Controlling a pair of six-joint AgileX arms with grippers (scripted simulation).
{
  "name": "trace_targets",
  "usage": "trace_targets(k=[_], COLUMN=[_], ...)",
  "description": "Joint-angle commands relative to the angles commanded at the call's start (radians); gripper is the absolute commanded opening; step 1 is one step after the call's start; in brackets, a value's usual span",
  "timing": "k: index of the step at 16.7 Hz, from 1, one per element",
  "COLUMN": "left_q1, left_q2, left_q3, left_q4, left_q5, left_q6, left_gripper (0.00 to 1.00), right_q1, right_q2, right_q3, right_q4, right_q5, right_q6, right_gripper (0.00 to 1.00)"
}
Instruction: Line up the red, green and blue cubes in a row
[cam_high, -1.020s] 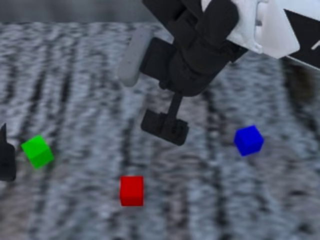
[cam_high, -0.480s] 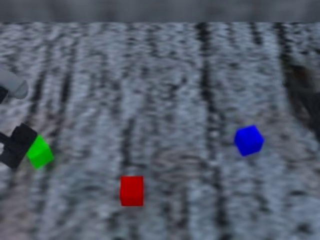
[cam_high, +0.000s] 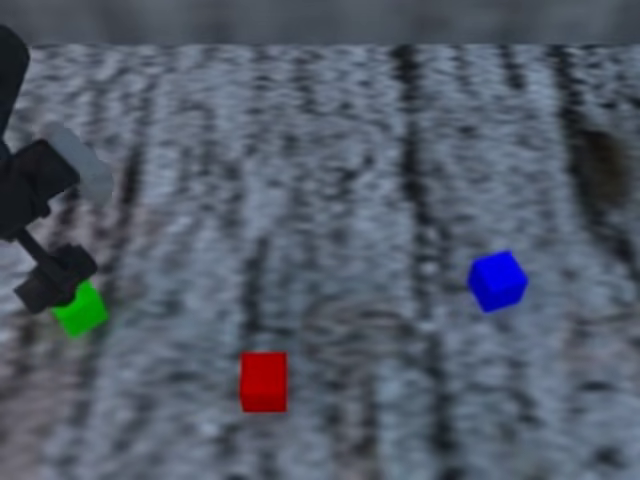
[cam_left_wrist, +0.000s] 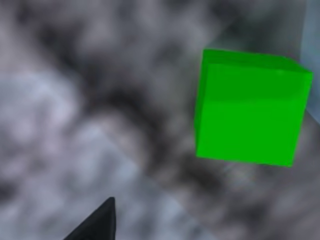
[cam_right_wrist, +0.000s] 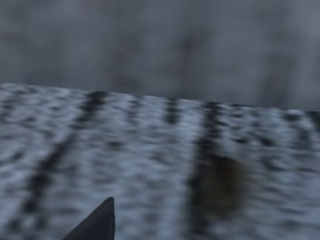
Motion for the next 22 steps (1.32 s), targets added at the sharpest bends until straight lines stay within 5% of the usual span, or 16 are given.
trace_targets(k=[11, 22], left_q1=[-0.002, -0.005], left_q2=[0.145, 0.275], left_q3=[0.111, -0.051], left_q4=[-0.070, 0.226], left_q5=[0.000, 0.001], left_q6=[0.066, 0.068], left_gripper=[1.00, 1.00], right_q1=[-0.068, -0.068], right_q2=[-0.184, -0.184], right_q3=[-0.169, -0.169], right_q4=[0.115, 0.115], right_q5=[0.021, 0.021], right_q6=[0.044, 0.044], right_gripper=[1.00, 1.00])
